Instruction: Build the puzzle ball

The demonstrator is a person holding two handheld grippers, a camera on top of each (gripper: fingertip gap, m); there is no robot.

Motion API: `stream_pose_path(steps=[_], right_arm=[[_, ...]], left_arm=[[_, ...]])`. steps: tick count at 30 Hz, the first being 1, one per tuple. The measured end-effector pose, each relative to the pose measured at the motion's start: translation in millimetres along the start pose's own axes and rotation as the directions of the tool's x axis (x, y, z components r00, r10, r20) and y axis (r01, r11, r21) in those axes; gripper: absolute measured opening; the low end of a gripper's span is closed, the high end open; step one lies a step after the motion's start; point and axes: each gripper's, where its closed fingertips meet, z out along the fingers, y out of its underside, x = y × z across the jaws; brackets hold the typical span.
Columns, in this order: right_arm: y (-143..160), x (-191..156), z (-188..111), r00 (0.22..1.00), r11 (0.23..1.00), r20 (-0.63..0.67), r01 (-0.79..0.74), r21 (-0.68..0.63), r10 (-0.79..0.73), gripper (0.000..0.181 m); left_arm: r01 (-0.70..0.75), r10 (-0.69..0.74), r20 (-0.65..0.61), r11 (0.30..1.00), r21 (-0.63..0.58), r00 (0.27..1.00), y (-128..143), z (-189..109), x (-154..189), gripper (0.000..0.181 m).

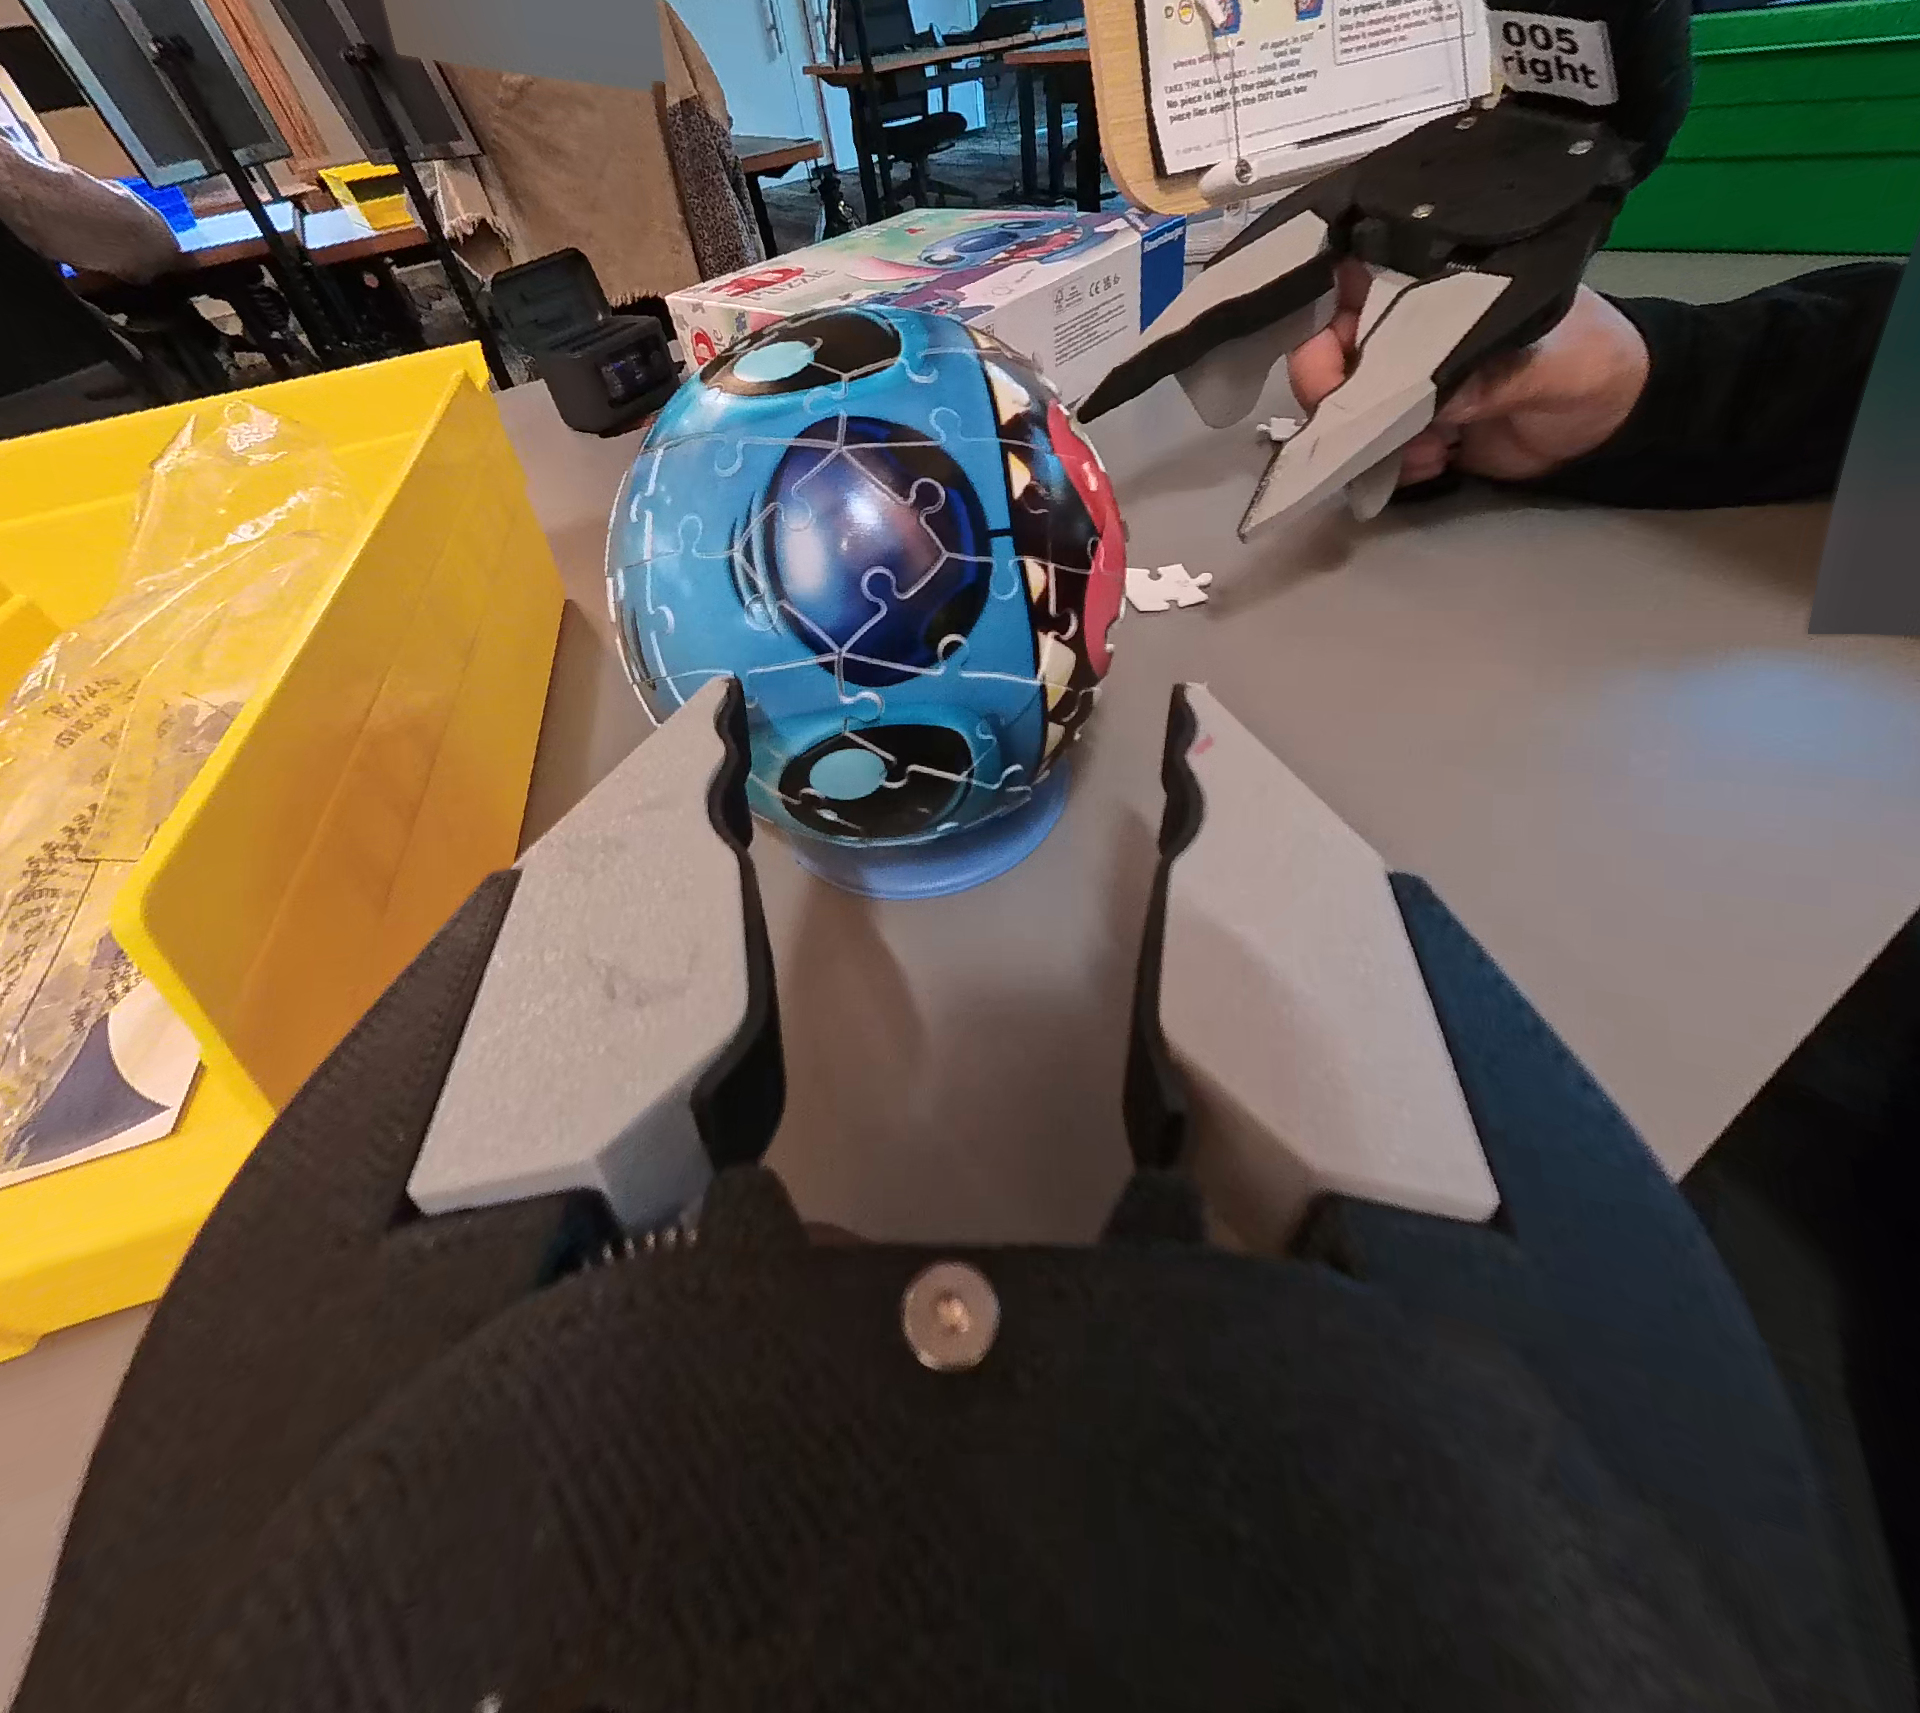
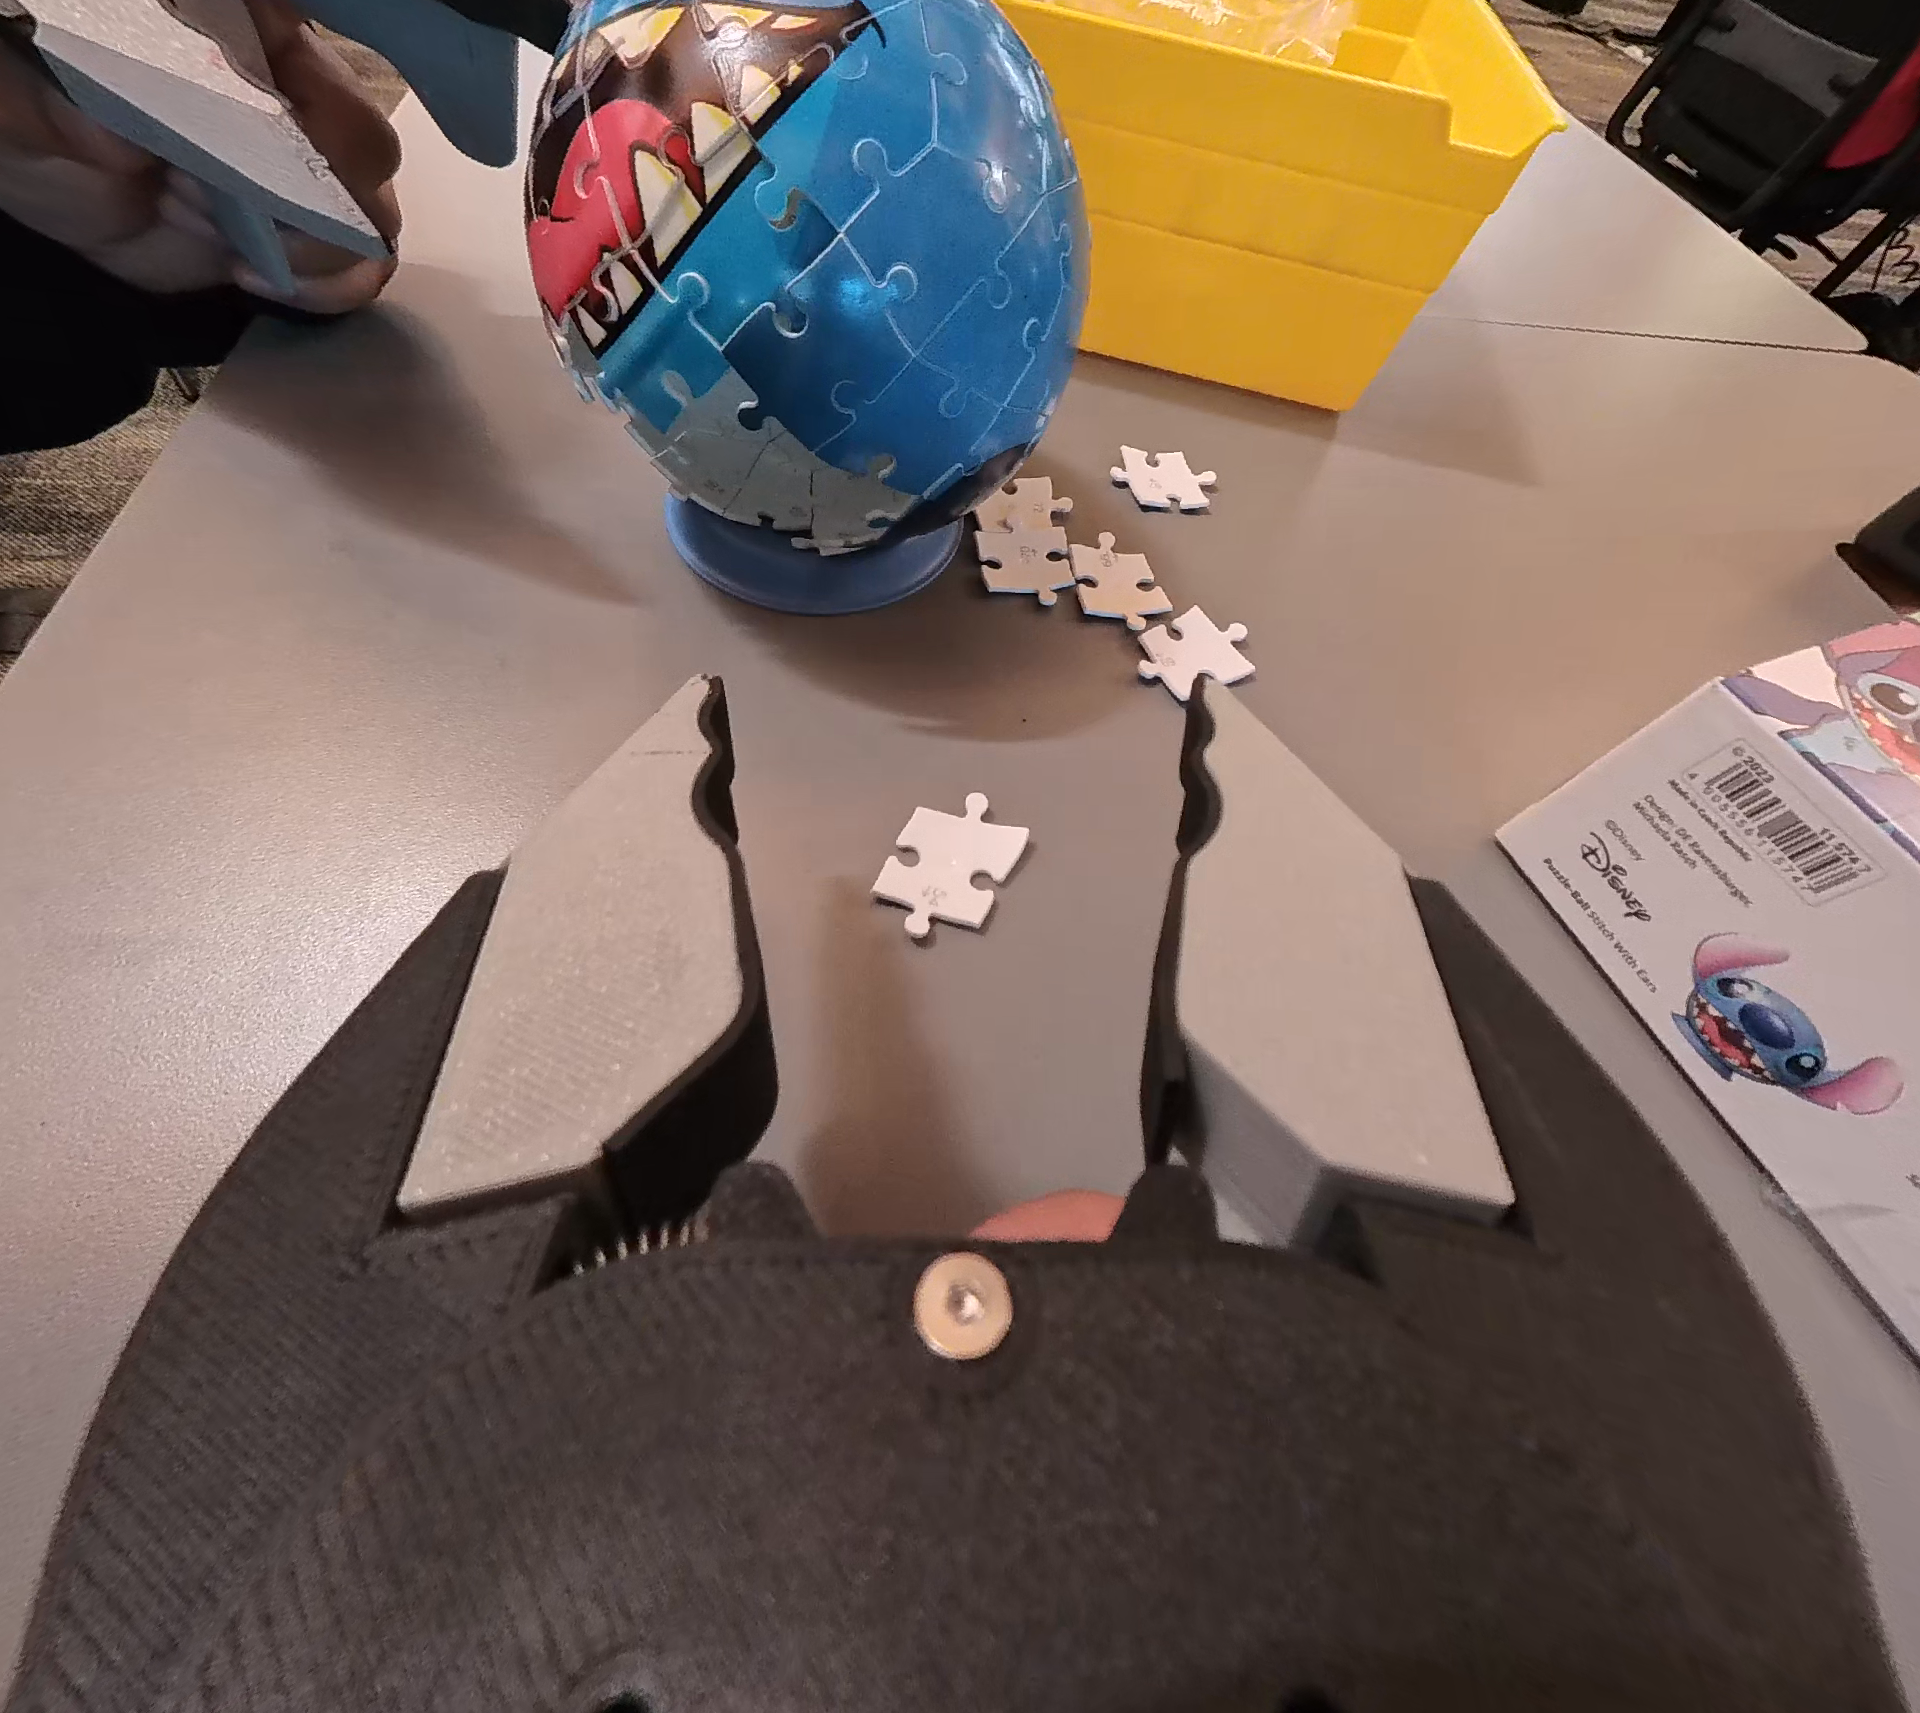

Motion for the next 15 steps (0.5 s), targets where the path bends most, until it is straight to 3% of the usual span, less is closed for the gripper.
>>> stream_pose_path(steps=[15], right_arm=[[-1.5,-3.4,-1.1,1.0,1.0,0.022,0.005,0.012,-0.006,0.085]], left_arm=[[0.024,-0.024,-0.012,1.0,0.019,1.0,-2.3,-2.3,-1.1,0.08]])
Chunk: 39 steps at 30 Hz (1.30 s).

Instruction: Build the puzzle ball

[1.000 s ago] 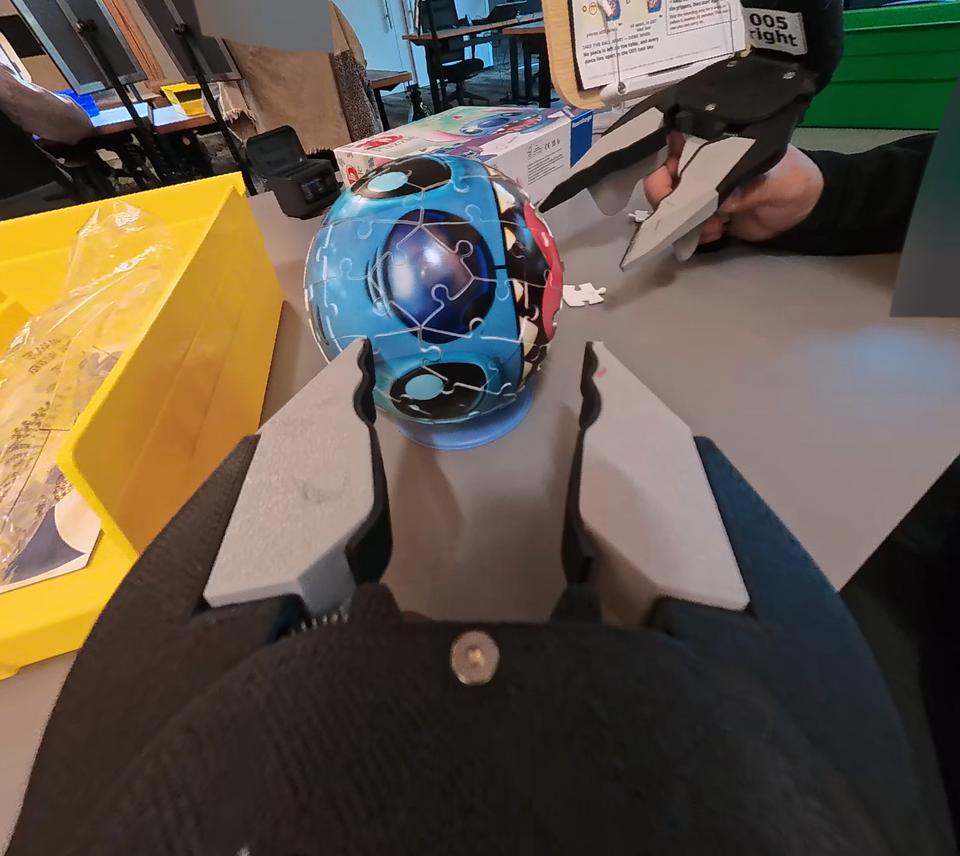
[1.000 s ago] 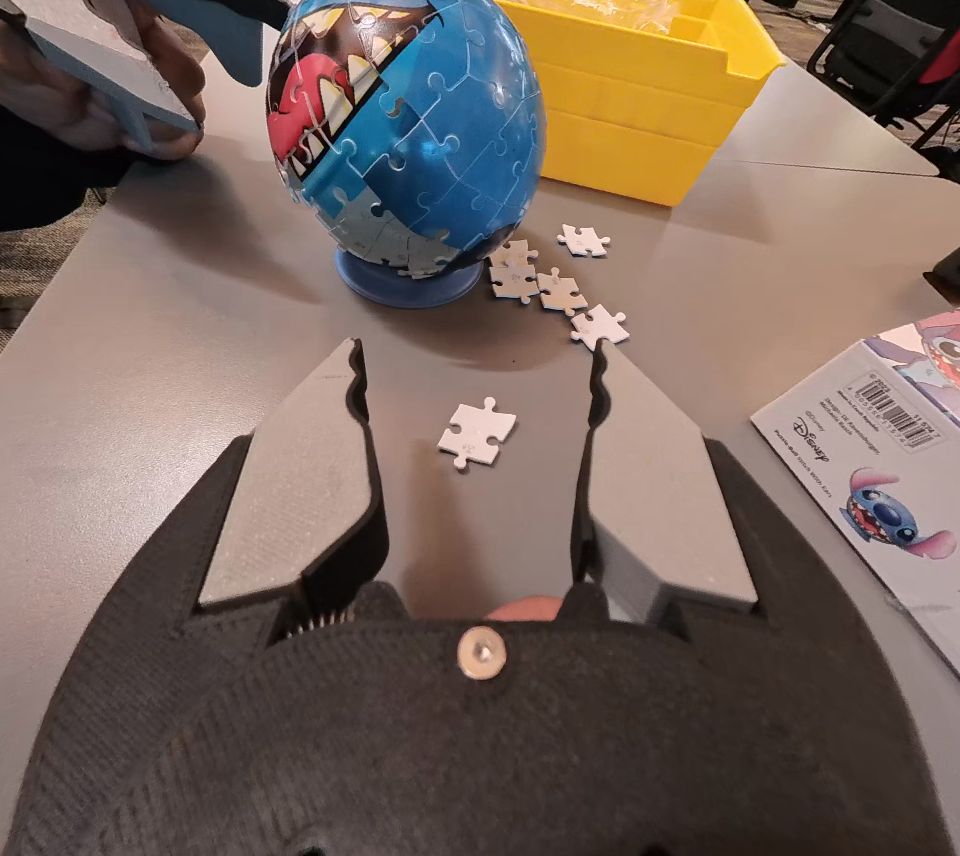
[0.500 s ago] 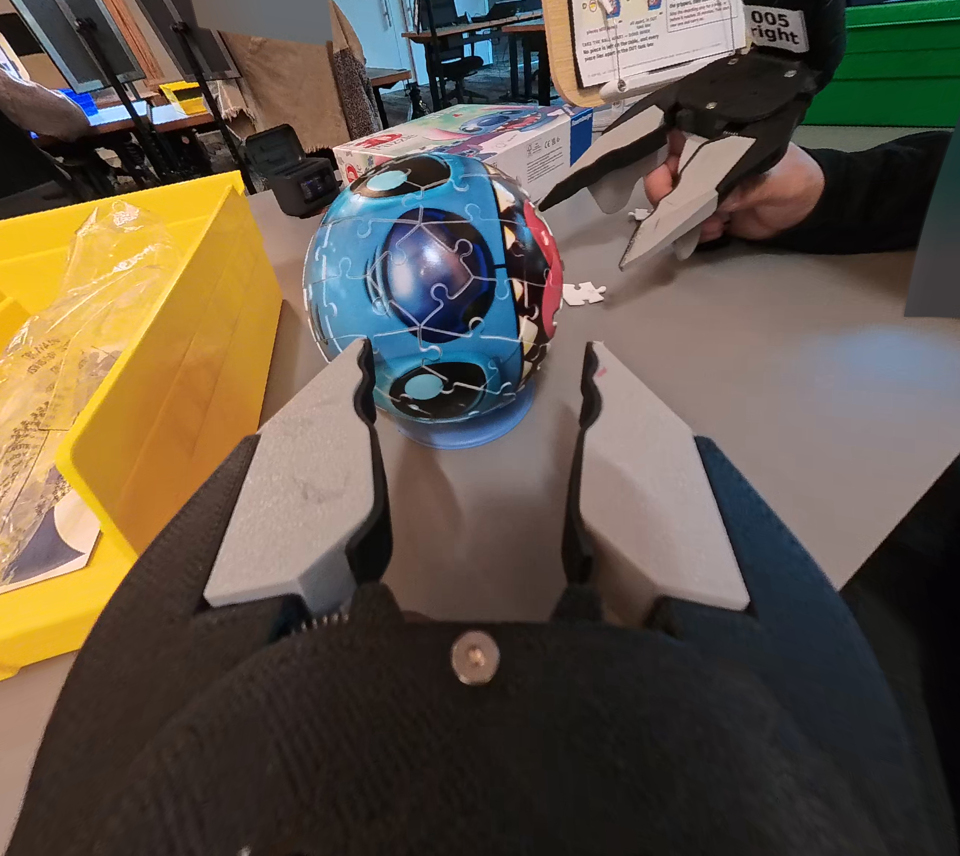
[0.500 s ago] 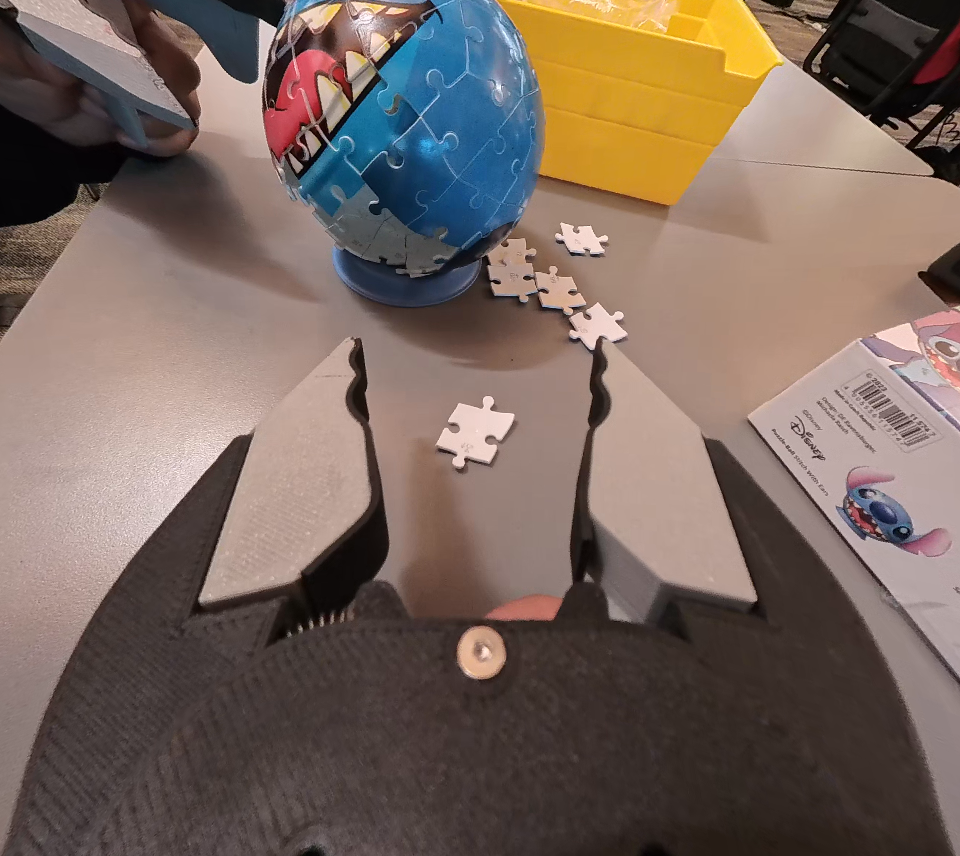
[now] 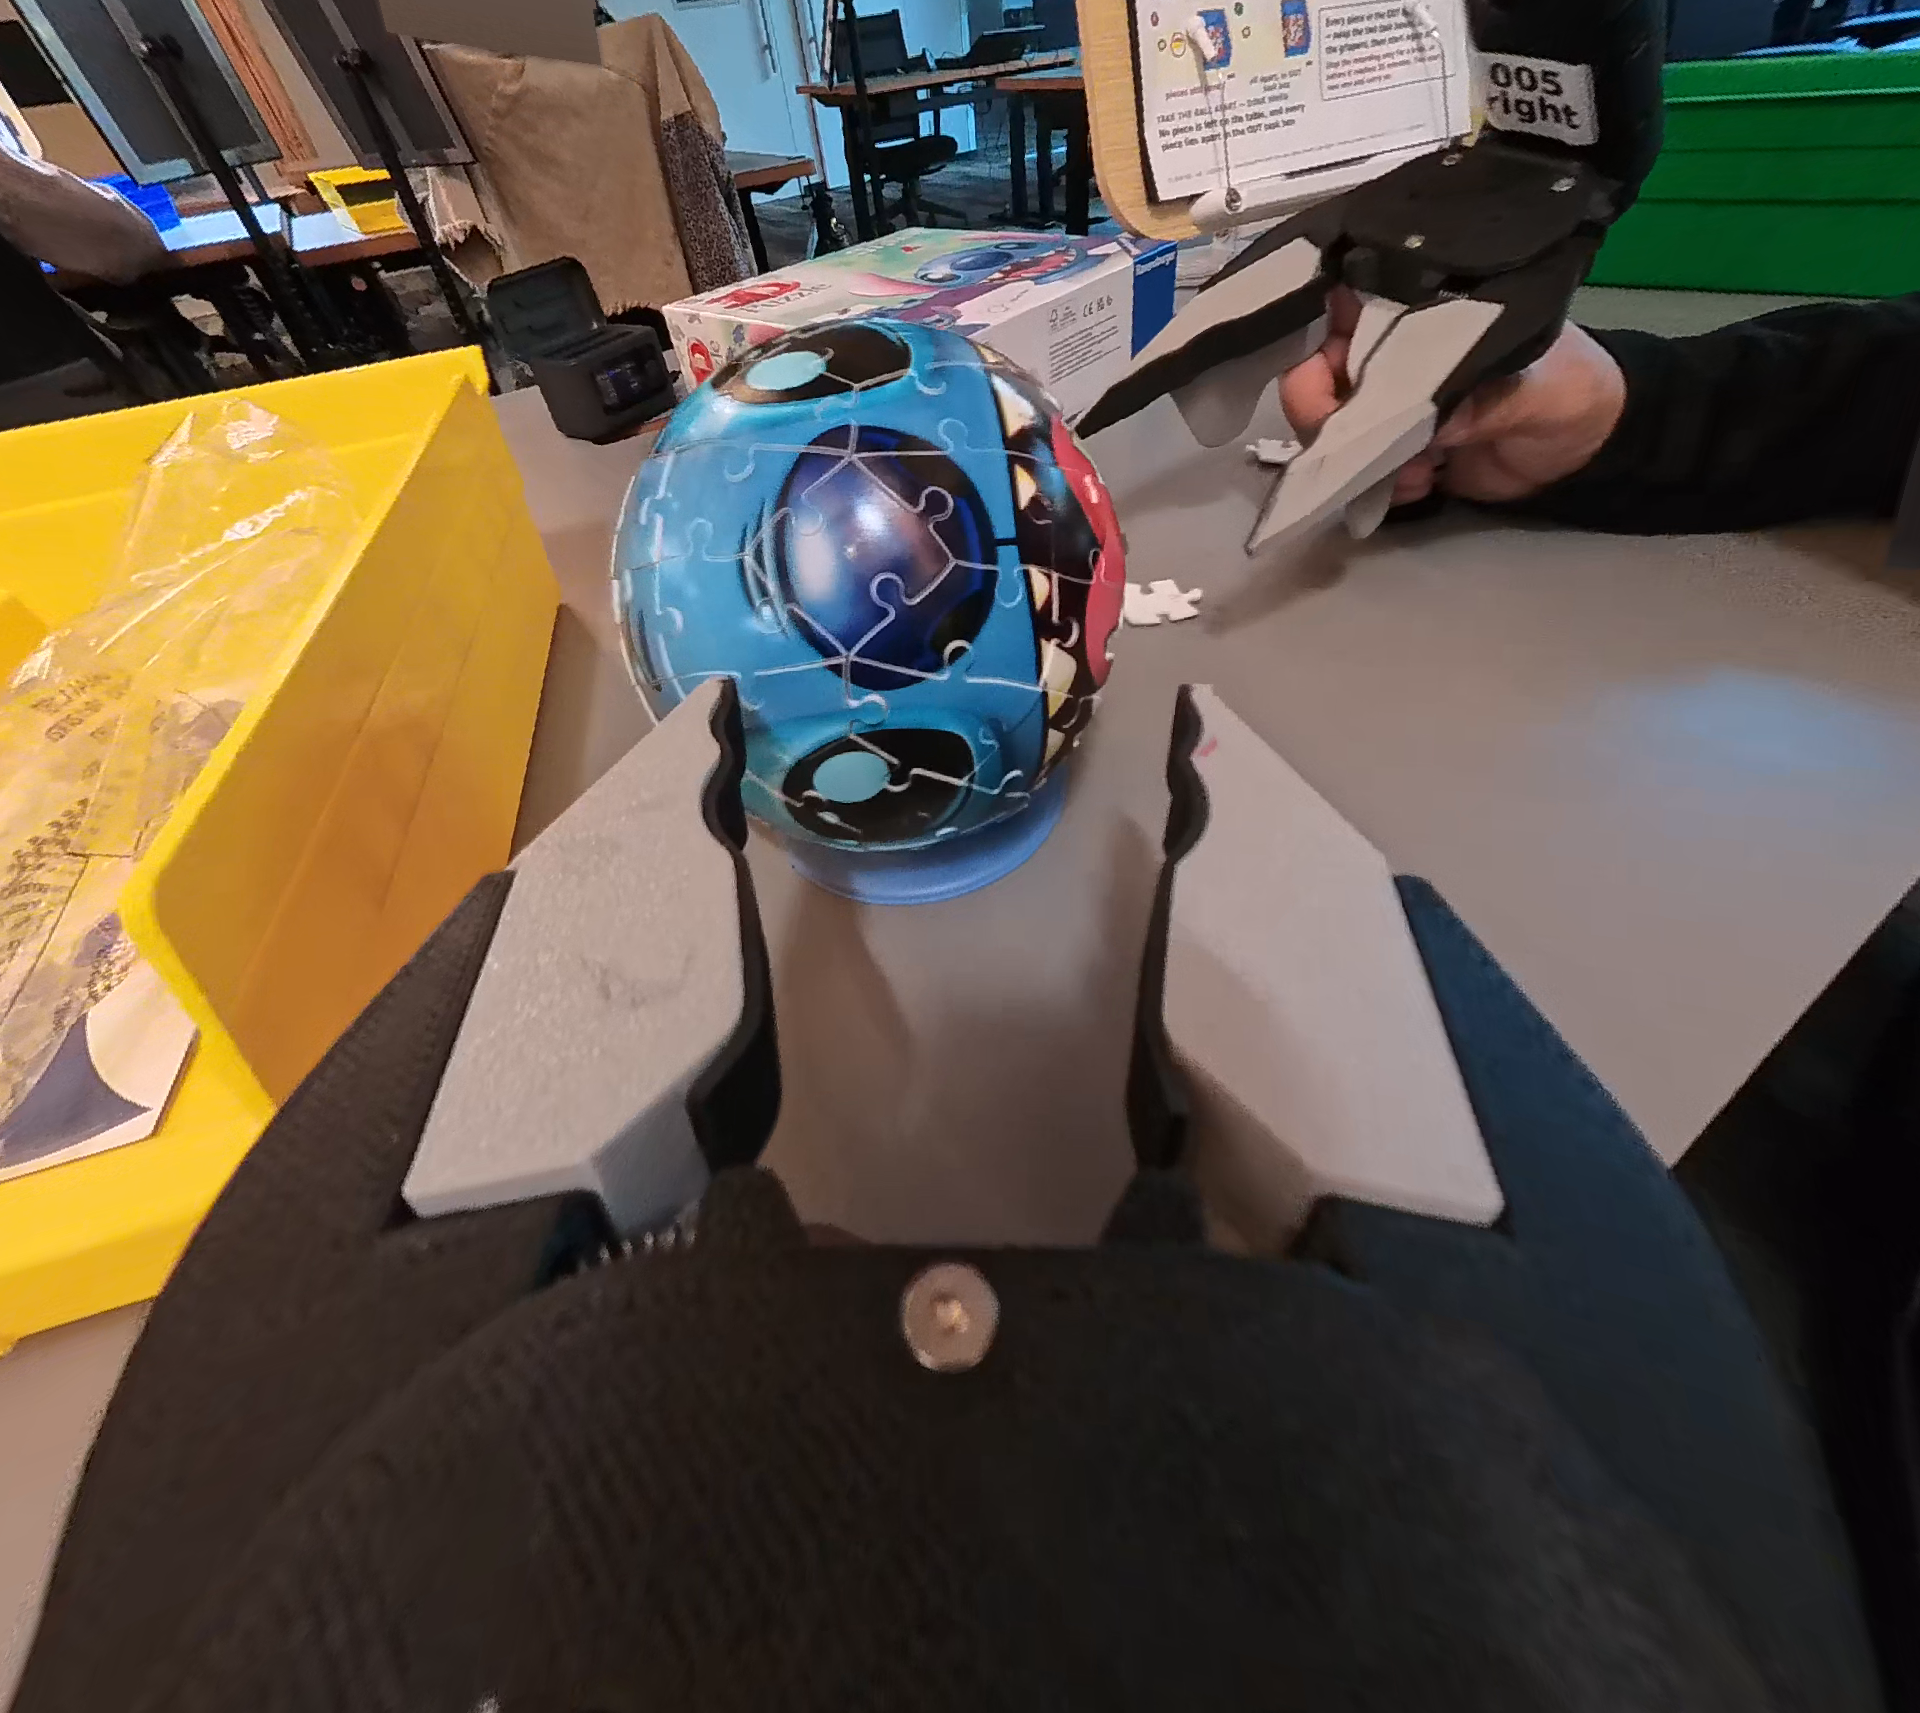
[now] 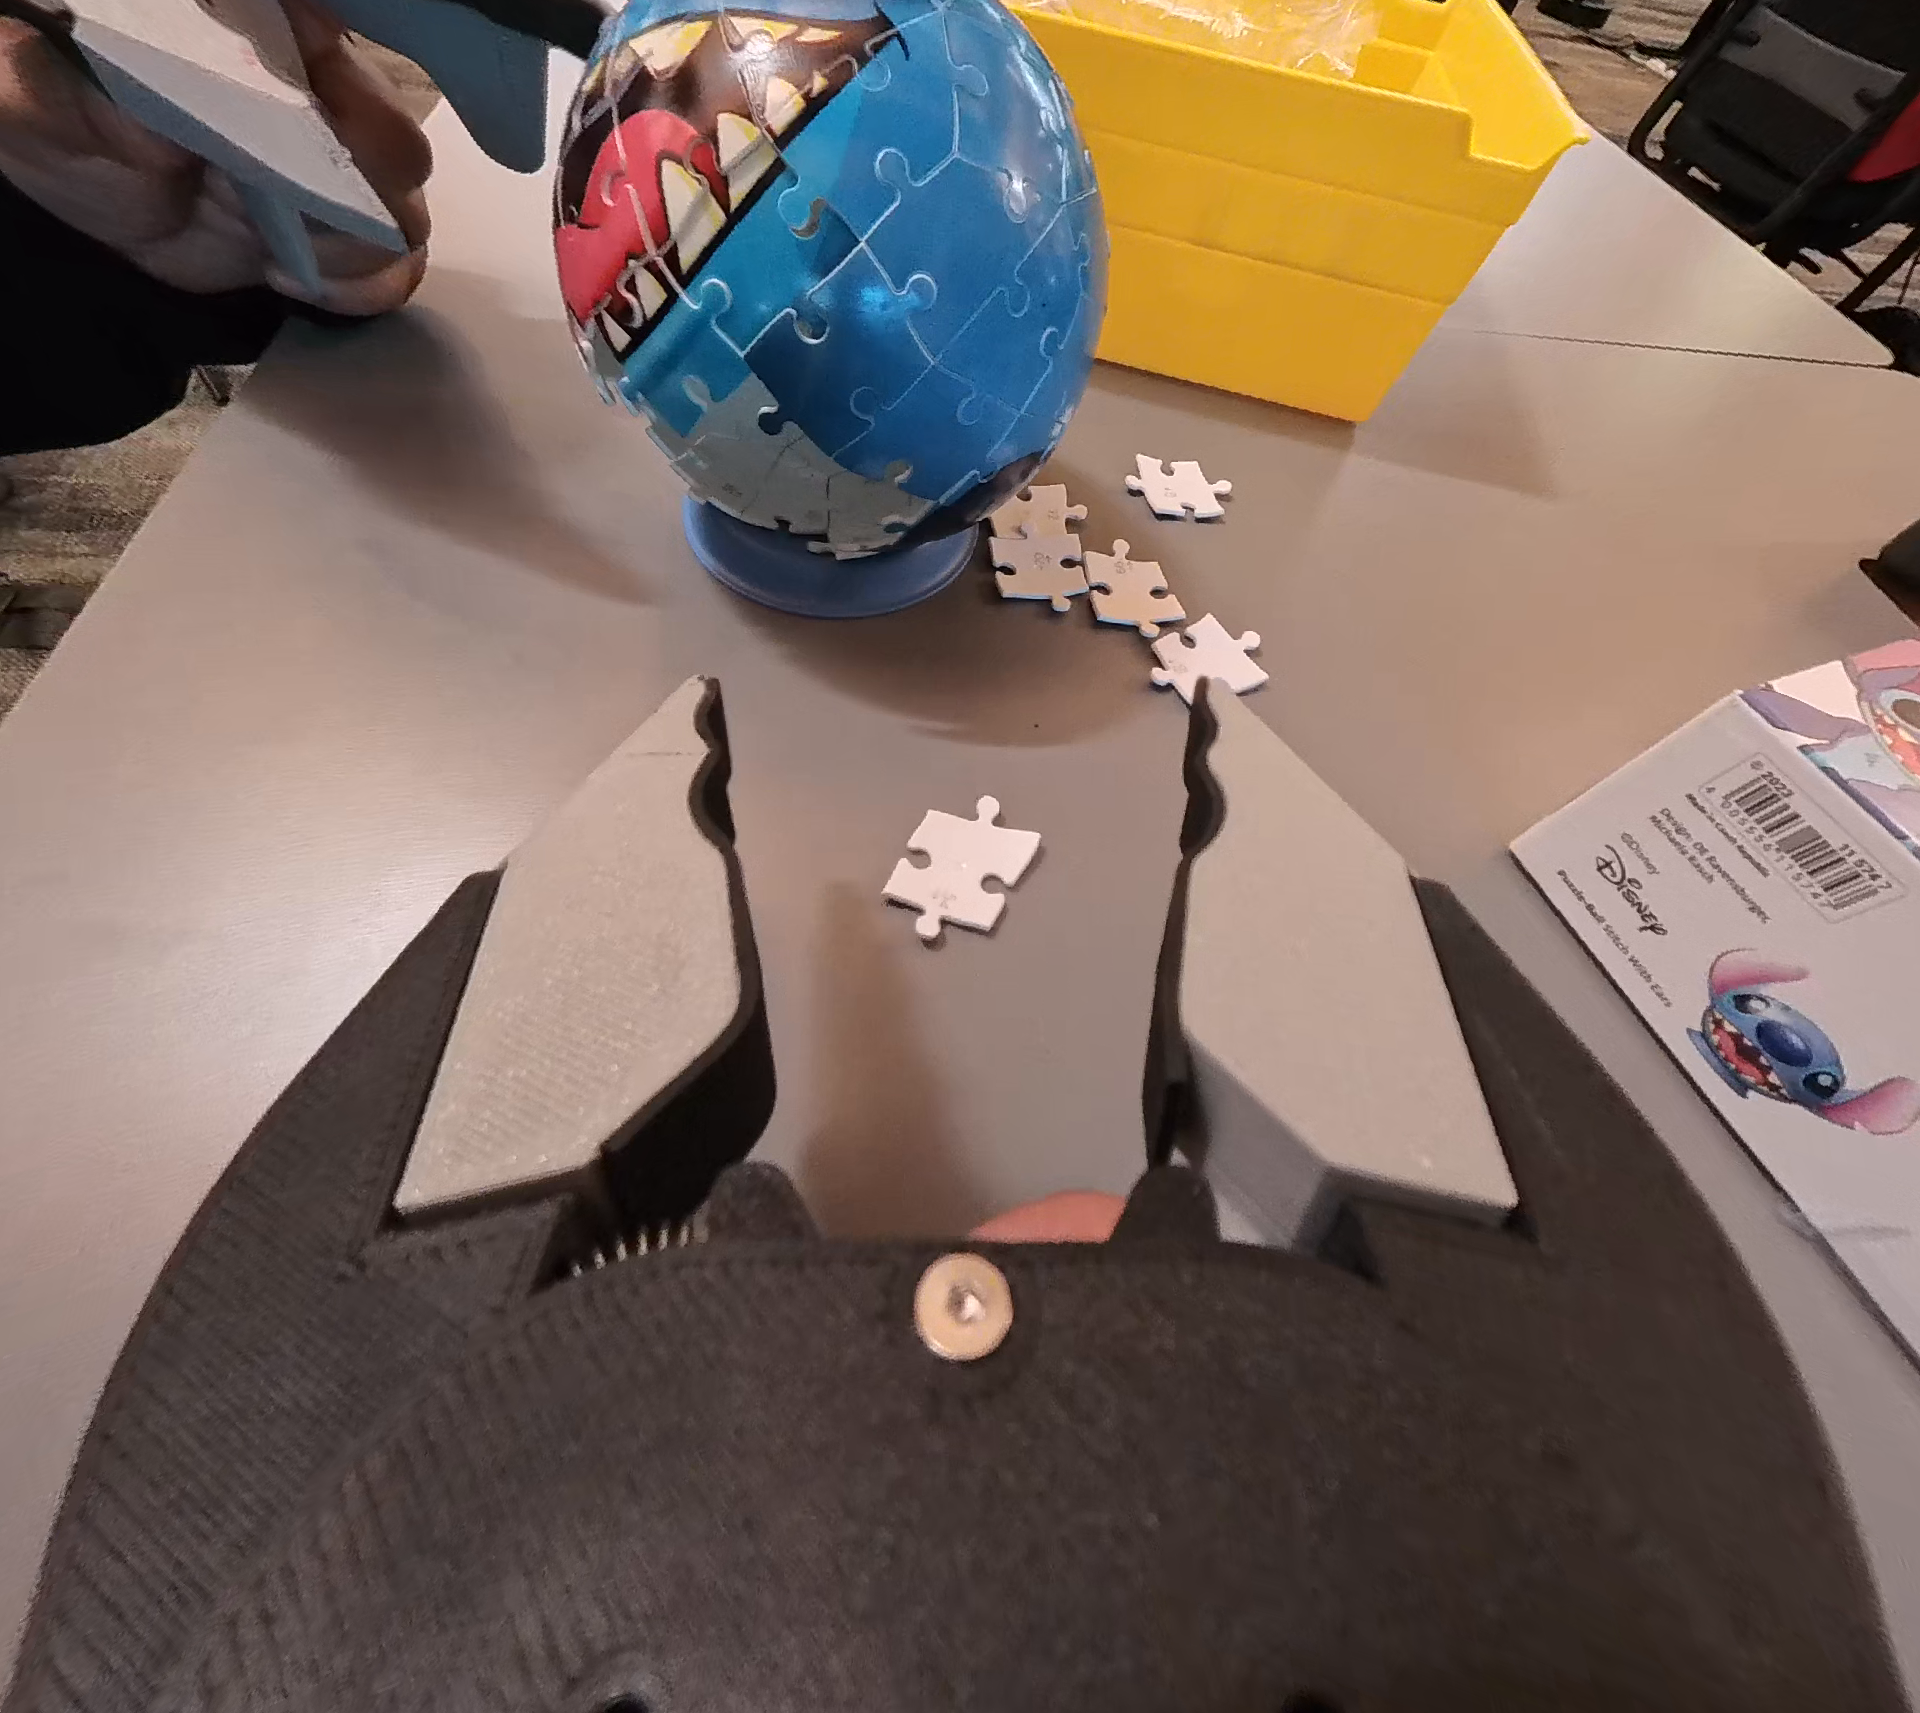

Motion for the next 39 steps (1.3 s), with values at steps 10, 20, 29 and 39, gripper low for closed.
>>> stream_pose_path(steps=[10,20,29,39], right_arm=[[-8.9,-11.6,-3.8,0.996,0.998,0.089,-0.032,0.059,0.026,0.085],[-12.4,-20.4,-0.9,0.987,0.997,0.156,-0.049,0.067,0.039,0.084],[-11.1,-21.8,0.2,0.987,0.998,0.157,-0.038,0.058,0.028,0.083],[-10.9,-21.2,0.3,0.988,0.998,0.15,-0.034,0.057,0.026,0.083]], left_arm=[[-0.021,0.021,-0.013,0.998,-0.053,1.0,5.3,-1.7,0.9,0.085],[-0.017,0.013,-0.034,0.994,-0.111,0.999,15.5,5.7,-1.5,0.083],[0.036,-0.035,-0.024,0.999,0.033,0.999,-2.4,-8.4,-8.0,0.066],[-0.008,0.008,0.01,0.999,0.047,1.0,-4.0,-9.7,-7.3,0.065]])
